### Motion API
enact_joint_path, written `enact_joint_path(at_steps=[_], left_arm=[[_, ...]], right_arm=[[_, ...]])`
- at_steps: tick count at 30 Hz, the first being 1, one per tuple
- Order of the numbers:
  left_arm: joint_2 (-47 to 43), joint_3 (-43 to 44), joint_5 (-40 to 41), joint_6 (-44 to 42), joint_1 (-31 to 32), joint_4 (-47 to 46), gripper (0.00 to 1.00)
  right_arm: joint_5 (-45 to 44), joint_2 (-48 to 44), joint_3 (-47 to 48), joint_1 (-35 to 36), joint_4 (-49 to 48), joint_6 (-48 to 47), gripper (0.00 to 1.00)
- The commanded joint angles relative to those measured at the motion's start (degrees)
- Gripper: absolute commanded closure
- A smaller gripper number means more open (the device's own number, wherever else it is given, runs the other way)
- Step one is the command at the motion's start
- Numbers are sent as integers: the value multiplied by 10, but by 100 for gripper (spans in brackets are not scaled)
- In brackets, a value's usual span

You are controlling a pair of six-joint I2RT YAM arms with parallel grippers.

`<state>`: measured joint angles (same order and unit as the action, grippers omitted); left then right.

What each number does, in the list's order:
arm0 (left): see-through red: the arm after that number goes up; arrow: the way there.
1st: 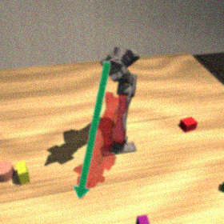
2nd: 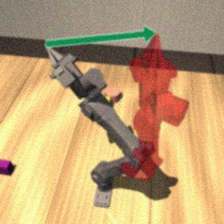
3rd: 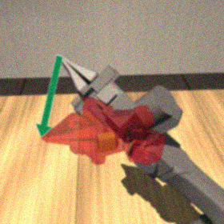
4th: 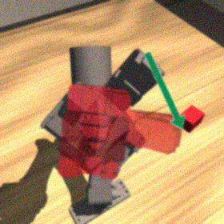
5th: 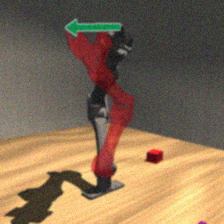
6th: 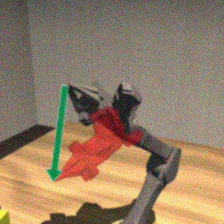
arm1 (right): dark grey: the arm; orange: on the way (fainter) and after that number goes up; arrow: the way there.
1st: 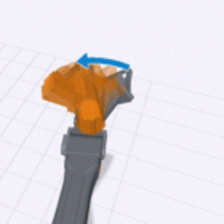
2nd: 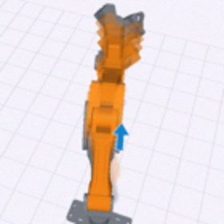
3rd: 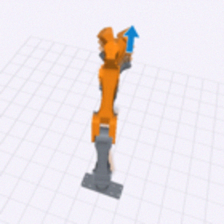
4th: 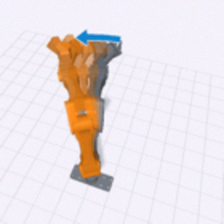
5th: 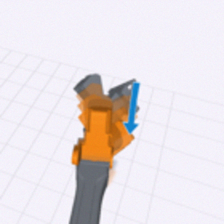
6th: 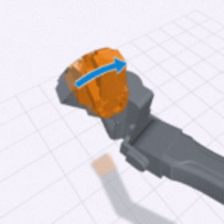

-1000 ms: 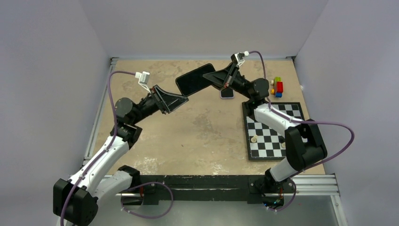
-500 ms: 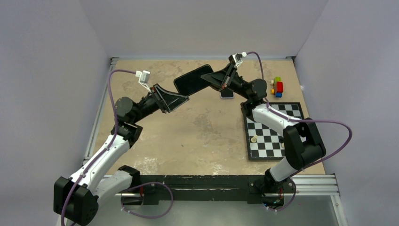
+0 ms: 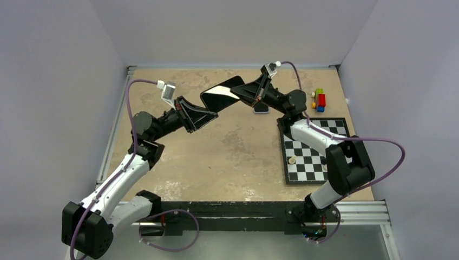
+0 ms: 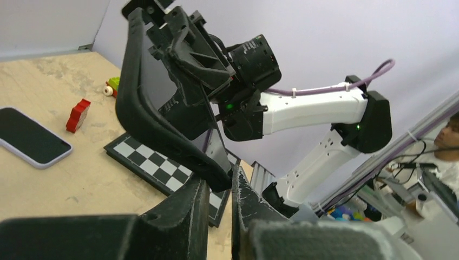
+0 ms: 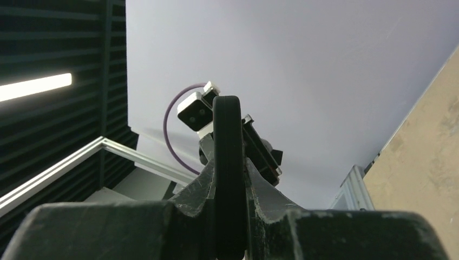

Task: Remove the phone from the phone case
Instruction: Remove the phone case from the phone.

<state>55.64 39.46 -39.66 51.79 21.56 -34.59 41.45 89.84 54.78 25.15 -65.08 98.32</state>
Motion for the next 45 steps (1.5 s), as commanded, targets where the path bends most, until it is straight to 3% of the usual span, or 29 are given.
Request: enact_joint_path(at_steps=[1,6,11,14,16,21,23,26,28,30,33,38,42,45], left_arm=[[38,19,-88,-157,1,-42,100],[39,19,-134,-196,1,-53,100],[46,33,-28,-205,1,63,100],[62,46,42,-146,0,139,100],[77,45,44,-102,0,149,100],[77,-14,55,36,0,37,100],[79,-15,69,90,1,33,100],[83,-27,95,183,0,-7,95],[85,-34,97,217,1,-45,85],[79,-32,86,182,2,-26,75],[50,-23,65,79,6,79,57],[-52,-13,68,-79,9,249,15],[-106,14,46,-139,8,309,15],[-124,43,14,-171,7,338,23]], right_arm=[[78,-25,15,14,-22,117,100],[86,-31,-35,13,-106,168,100],[76,-55,-58,15,-129,160,100],[78,-65,-53,16,-127,138,100],[72,-64,-51,15,-155,133,100],[51,6,-14,14,-332,197,100],[58,39,18,14,-383,224,100],[101,60,58,11,-388,225,100],[128,58,75,5,-372,205,100],[144,43,77,-4,-314,159,100],[167,24,74,-25,-229,92,100],[192,17,68,-52,-178,46,100],[223,6,74,-61,-107,-12,100],[247,-7,79,-68,-66,-44,100]])
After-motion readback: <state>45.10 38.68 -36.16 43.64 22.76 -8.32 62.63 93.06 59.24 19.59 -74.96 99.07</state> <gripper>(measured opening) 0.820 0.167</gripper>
